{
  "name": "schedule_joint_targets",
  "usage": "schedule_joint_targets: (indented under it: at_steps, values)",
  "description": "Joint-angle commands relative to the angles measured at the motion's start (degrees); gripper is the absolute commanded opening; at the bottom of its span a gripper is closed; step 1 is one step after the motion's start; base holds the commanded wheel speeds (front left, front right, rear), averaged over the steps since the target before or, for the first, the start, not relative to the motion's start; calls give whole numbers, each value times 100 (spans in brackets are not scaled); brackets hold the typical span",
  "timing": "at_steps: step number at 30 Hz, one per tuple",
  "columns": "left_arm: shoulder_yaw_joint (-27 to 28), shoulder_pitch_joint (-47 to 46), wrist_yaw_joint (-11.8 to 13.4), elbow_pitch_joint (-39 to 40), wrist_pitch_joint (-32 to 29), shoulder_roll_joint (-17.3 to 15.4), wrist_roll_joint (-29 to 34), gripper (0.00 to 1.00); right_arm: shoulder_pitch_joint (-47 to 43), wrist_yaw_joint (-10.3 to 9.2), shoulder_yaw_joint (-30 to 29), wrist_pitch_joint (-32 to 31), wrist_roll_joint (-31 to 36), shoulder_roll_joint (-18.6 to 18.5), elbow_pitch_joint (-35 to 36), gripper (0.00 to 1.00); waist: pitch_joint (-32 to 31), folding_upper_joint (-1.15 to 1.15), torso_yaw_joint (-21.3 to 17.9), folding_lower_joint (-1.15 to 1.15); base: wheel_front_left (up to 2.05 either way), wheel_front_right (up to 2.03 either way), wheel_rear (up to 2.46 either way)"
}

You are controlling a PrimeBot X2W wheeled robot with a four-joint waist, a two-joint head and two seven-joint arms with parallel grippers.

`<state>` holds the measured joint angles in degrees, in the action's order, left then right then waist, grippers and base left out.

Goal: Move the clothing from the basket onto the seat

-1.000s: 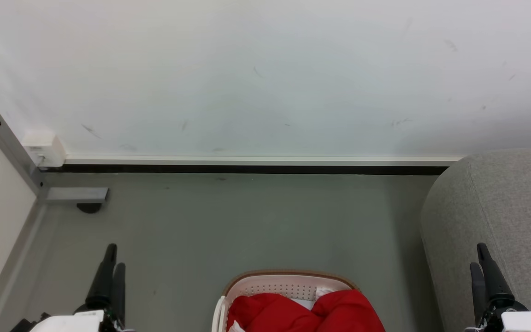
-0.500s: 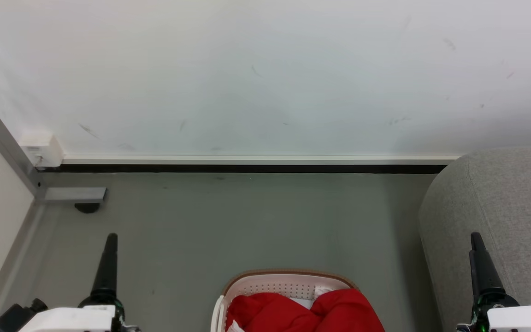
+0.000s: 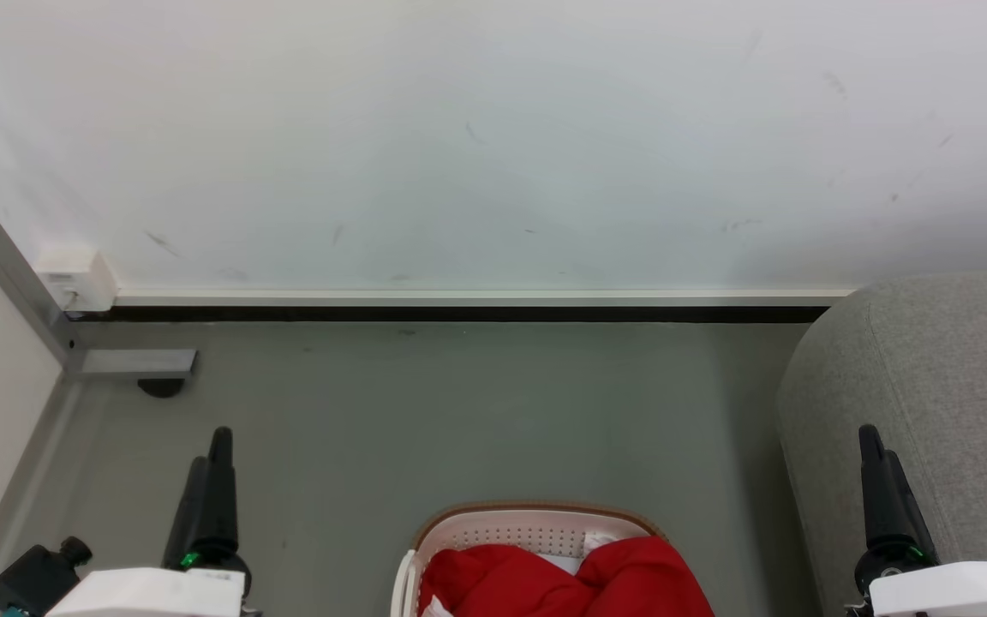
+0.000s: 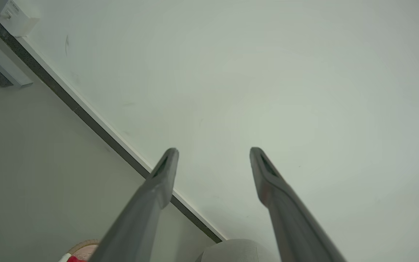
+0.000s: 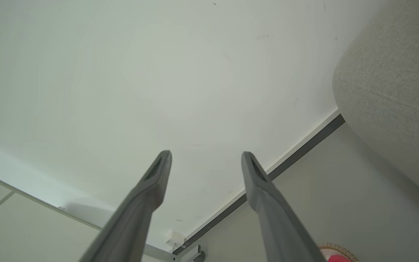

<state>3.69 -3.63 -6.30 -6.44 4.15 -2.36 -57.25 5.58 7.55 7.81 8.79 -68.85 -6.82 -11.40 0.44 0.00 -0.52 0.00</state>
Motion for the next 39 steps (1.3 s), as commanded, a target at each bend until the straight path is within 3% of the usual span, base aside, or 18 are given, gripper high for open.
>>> schedule_joint_targets:
  at_steps: [1, 16, 26, 39]
  values:
    - [15, -35, -38, 122, 62, -44, 302, 100, 137, -4, -52, 48, 298, 4, 7, 100, -3, 0, -4, 0, 0, 0, 0]
    - [-30, -3, 22, 75, 320, -78, 2136, 100, 182, -6, -170, -67, 2553, 93, -112, 100, -26, 0, -31, 0, 0, 0, 0]
    - [-230, 59, 73, 99, 482, -208, 3152, 100, 113, -7, -145, -3, 3468, 158, -156, 100, -79, 0, -77, 0, 0, 0, 0]
    - [-389, 127, 200, -123, 663, -283, 3876, 100, -29, -8, -227, 54, 4317, 228, -218, 100, -134, 0, -117, 0, 0, 0, 0]
